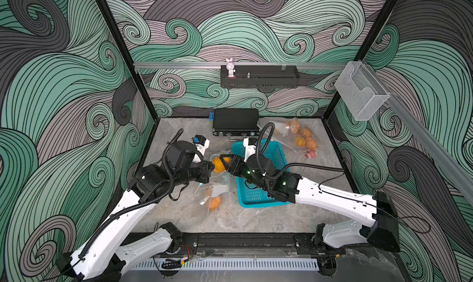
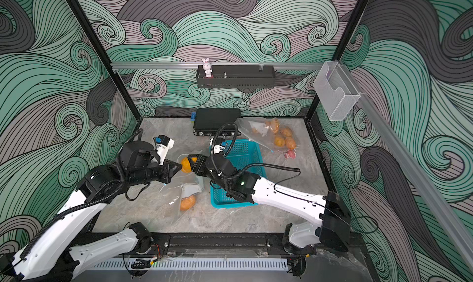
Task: Put the potatoes into a zipper bag and zip it
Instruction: Place the potato into the zipper food storage bag, then adjust the zipper food storage bag at the center of the board.
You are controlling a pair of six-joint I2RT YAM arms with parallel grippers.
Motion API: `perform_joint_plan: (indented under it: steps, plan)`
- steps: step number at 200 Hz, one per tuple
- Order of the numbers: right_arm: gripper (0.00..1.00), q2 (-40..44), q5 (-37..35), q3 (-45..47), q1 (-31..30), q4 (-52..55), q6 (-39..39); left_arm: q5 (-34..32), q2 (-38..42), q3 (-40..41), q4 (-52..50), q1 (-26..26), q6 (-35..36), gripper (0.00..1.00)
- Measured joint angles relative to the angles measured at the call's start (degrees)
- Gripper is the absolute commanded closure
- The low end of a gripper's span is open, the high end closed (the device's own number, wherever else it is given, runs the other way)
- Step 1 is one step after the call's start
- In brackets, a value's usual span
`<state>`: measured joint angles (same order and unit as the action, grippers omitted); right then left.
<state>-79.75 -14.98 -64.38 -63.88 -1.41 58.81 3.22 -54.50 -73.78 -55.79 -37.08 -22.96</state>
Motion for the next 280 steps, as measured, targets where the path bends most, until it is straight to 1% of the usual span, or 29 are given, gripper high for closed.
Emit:
perform_joint_plan:
  steps: [14,43,82,108,123,136,146,154,170,193,207,224,237,248,262,280]
  plan:
    - [0.50,0.0,1.4,0.3,0.1,-0.1,-0.4,0.0,0.0,0.0,0.0,0.0,0.0,1.00]
    - [0.58,-0.5,4.3,-0.2,0.2,-0.1,-4.1,0.3,0.0,0.0,-0.1,0.0,0.4,1.00]
    - [0.59,-4.6,9.7,-4.1,0.2,2.0,-9.9,0.8,0.0,-0.3,-0.9,0.0,1.2,1.00]
    - [0.59,-5.8,11.7,-4.7,0.2,5.1,-15.0,1.3,0.0,-0.7,-1.3,0.0,2.2,1.00]
    - [0.56,-5.8,12.4,-4.7,0.2,7.0,-18.8,1.5,0.0,-1.2,-1.7,0.0,2.9,1.00]
    - [0.48,-5.7,12.9,-4.9,0.3,8.5,-22.3,1.8,0.0,-1.5,-2.1,0.0,3.6,1.00]
    - [0.40,-5.5,13.6,-5.0,0.5,9.4,-25.6,1.9,0.0,-1.5,-2.6,0.0,4.1,1.00]
    - [0.37,-5.1,13.9,-5.0,0.8,10.1,-27.4,2.0,0.0,-1.5,-3.0,0.0,4.5,1.00]
    - [0.34,-2.9,15.4,-4.9,2.3,11.0,-30.9,2.2,0.0,-1.5,-3.8,0.0,5.3,1.00]
    - [0.34,2.8,18.1,-3.8,6.0,10.8,-35.2,2.8,-0.3,-1.5,-4.8,0.1,6.6,1.00]
    - [0.30,7.4,22.1,-2.7,8.7,10.2,-41.3,3.6,-0.4,-1.5,-5.5,0.1,7.7,1.00]
    - [0.29,13.3,27.1,-0.6,10.5,9.7,-53.3,6.1,-0.5,-1.5,-6.6,0.2,9.1,1.00]
    - [0.29,18.5,30.1,3.5,10.9,8.1,-63.2,8.3,-0.5,-1.5,-7.4,0.2,10.1,1.00]
    - [0.30,21.8,32.8,7.0,11.7,7.2,-70.2,9.9,-0.5,-1.6,-8.2,0.2,11.0,1.00]
    - [0.30,23.4,36.2,9.2,14.1,7.6,-77.5,11.5,-0.6,-2.2,-10.2,0.2,12.3,1.00]
    - [0.27,21.7,39.4,9.0,17.4,9.3,-86.3,13.3,-0.5,-3.5,-12.5,0.2,13.9,1.00]
